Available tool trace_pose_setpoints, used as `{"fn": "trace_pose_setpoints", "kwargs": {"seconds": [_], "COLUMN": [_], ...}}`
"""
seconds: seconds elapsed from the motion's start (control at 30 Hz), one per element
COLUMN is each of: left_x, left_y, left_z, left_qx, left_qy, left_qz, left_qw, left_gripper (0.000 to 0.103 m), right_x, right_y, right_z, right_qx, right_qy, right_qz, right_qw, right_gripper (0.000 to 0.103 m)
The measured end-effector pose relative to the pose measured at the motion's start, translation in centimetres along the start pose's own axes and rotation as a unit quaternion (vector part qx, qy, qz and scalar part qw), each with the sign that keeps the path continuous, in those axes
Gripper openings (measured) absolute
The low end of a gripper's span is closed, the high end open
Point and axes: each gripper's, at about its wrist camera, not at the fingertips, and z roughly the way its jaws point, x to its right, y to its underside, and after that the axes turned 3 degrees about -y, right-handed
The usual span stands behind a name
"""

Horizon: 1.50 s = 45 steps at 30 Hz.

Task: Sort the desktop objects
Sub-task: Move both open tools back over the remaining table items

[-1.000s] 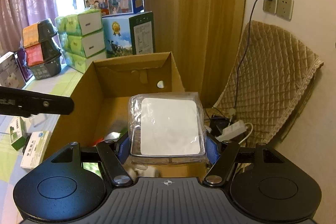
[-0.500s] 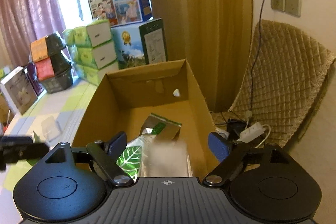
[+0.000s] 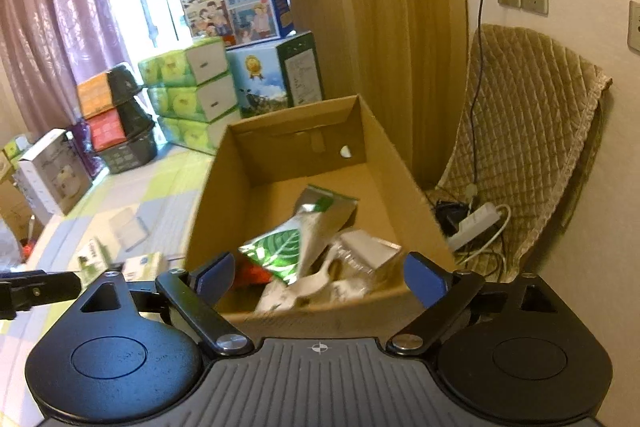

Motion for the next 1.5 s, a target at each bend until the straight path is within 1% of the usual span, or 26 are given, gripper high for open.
{"fn": "trace_pose_setpoints", "kwargs": {"seconds": [0.23, 0.5, 0.6, 0.83, 1.0, 1.1, 1.37, 1.5], "left_x": [-2.9, -7.6, -8.8, -10.4, -10.6, -10.9, -12.2, -12.7], "left_y": [2.4, 5.2, 5.9, 6.9, 7.0, 7.1, 6.8, 6.4], "left_z": [-4.3, -8.3, -9.7, -12.1, -13.4, -14.0, -14.7, -14.5], "left_qx": [0.01, 0.014, 0.017, 0.024, 0.035, 0.042, 0.059, 0.063], "left_qy": [-0.031, -0.085, -0.107, -0.131, -0.134, -0.13, -0.123, -0.118], "left_qz": [-0.006, -0.032, -0.038, -0.052, -0.054, -0.056, -0.063, -0.068], "left_qw": [0.9994, 0.9958, 0.9934, 0.9897, 0.9889, 0.989, 0.9887, 0.9887], "left_gripper": [0.101, 0.101, 0.101, 0.101, 0.101, 0.101, 0.101, 0.101], "right_x": [-4.7, -9.8, -10.8, -12.1, -12.9, -13.4, -15.3, -15.6], "right_y": [1.8, 4.8, 5.8, 7.1, 7.4, 7.6, 8.2, 8.7], "right_z": [-3.2, -4.2, -4.5, -5.2, -5.7, -5.8, -6.0, -5.6], "right_qx": [0.007, -0.01, -0.017, -0.021, -0.021, -0.019, -0.016, -0.019], "right_qy": [-0.029, -0.075, -0.087, -0.104, -0.11, -0.105, -0.102, -0.1], "right_qz": [-0.014, -0.042, -0.049, -0.056, -0.066, -0.07, -0.095, -0.106], "right_qw": [0.999, 0.996, 0.995, 0.993, 0.992, 0.992, 0.99, 0.989], "right_gripper": [0.096, 0.097, 0.098, 0.098, 0.098, 0.098, 0.098, 0.098]}}
